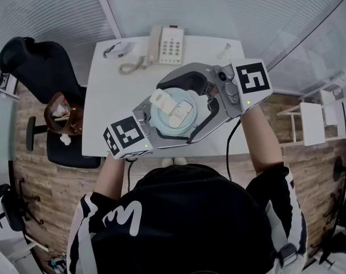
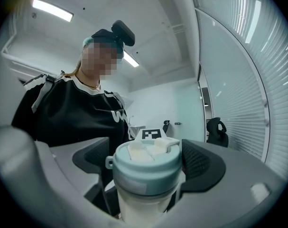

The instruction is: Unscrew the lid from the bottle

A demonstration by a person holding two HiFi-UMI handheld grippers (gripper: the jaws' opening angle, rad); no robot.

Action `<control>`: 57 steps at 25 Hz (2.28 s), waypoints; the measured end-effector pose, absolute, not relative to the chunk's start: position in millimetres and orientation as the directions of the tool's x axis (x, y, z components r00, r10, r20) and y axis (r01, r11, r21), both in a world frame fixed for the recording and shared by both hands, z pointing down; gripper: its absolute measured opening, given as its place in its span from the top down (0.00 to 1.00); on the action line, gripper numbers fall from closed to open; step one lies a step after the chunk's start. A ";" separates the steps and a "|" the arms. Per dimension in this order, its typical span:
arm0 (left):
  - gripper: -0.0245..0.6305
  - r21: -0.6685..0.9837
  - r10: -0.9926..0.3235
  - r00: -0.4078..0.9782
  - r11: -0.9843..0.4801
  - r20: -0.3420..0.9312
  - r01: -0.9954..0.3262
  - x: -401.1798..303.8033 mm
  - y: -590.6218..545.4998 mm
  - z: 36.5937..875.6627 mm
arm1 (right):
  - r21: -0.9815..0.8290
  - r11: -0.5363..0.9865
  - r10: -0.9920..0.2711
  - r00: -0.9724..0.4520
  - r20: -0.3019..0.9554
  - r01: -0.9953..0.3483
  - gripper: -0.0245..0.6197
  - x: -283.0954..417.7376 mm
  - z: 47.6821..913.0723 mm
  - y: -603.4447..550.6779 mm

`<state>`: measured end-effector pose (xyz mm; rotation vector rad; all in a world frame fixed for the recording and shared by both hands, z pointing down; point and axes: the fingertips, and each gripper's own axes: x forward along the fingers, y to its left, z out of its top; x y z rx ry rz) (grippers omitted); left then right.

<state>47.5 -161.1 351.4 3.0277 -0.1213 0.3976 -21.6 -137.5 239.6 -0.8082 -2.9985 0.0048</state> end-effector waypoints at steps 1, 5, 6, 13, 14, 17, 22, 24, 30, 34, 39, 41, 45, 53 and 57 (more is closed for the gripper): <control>0.28 0.080 -0.055 0.964 -0.994 0.262 -0.079 47.7 -160.0 352.1 | -0.017 0.861 0.508 -0.861 0.037 0.508 0.23 -21.3 240.5 -137.2; 0.28 0.095 0.001 0.961 -0.995 0.276 -0.027 51.3 -155.9 353.6 | -0.031 0.841 0.540 -0.841 0.011 0.540 0.23 -16.8 239.9 -137.4; 0.28 0.099 0.017 0.961 -0.995 0.277 -0.011 52.1 -155.0 353.2 | -0.034 0.836 0.548 -0.837 0.002 0.547 0.23 -15.8 239.1 -137.6; 0.28 0.137 0.166 0.956 -0.981 0.243 0.136 58.1 -140.2 349.4 | -0.080 0.749 0.657 -0.753 -0.039 0.658 0.23 -8.1 238.8 -135.5; 0.28 0.142 0.176 0.959 -0.979 0.224 0.147 59.5 -138.7 347.3 | -0.095 0.733 0.672 -0.739 -0.050 0.674 0.23 -7.6 237.2 -135.0; 0.28 0.145 0.189 0.960 -0.976 0.205 0.161 59.5 -138.1 345.5 | -0.090 0.690 0.715 -0.695 -0.076 0.718 0.23 -4.2 236.6 -135.1; 0.28 0.137 0.148 0.974 -0.983 0.169 0.126 60.3 -142.5 341.8 | -0.078 0.744 0.643 -0.742 -0.189 0.664 0.23 -1.7 226.8 -147.0; 0.28 0.127 0.034 0.987 -0.992 0.158 0.014 53.6 -160.5 338.7 | -0.020 0.889 0.441 -0.867 -0.232 0.458 0.23 0.7 216.1 -169.6; 0.28 0.071 -0.345 0.915 -0.928 0.210 -0.366 21.7 -220.7 346.7 | 0.049 0.968 -0.227 -0.946 -0.232 -0.245 0.23 6.8 218.6 -208.8; 0.28 0.054 -0.470 0.859 -0.870 0.202 -0.489 14.8 -235.8 343.9 | 0.047 0.910 -0.398 -0.900 -0.177 -0.411 0.23 -18.1 232.5 -208.3; 0.28 0.026 -0.531 0.820 -0.836 0.213 -0.547 20.1 -237.7 343.1 | 0.041 0.902 -0.420 -0.897 -0.136 -0.429 0.23 -34.6 242.2 -208.7; 0.28 0.023 -0.533 0.816 -0.834 0.222 -0.551 23.2 -235.7 344.9 | 0.062 0.901 -0.422 -0.899 -0.113 -0.430 0.27 -37.2 244.9 -208.2; 0.28 0.012 -0.467 0.850 -0.875 0.245 -0.484 26.1 -223.2 348.3 | 0.029 0.948 -0.312 -0.945 -0.094 -0.316 0.27 -43.0 243.2 -194.4; 0.28 0.033 -0.199 0.941 -0.976 0.274 -0.216 38.1 -188.3 350.0 | 0.049 0.998 0.052 -0.996 -0.076 0.048 0.26 -31.8 249.0 -171.4; 0.28 0.036 -0.092 0.959 -0.994 0.267 -0.106 42.7 -171.4 350.1 | 0.010 0.987 0.162 -0.984 -0.078 0.161 0.26 -30.6 245.0 -155.3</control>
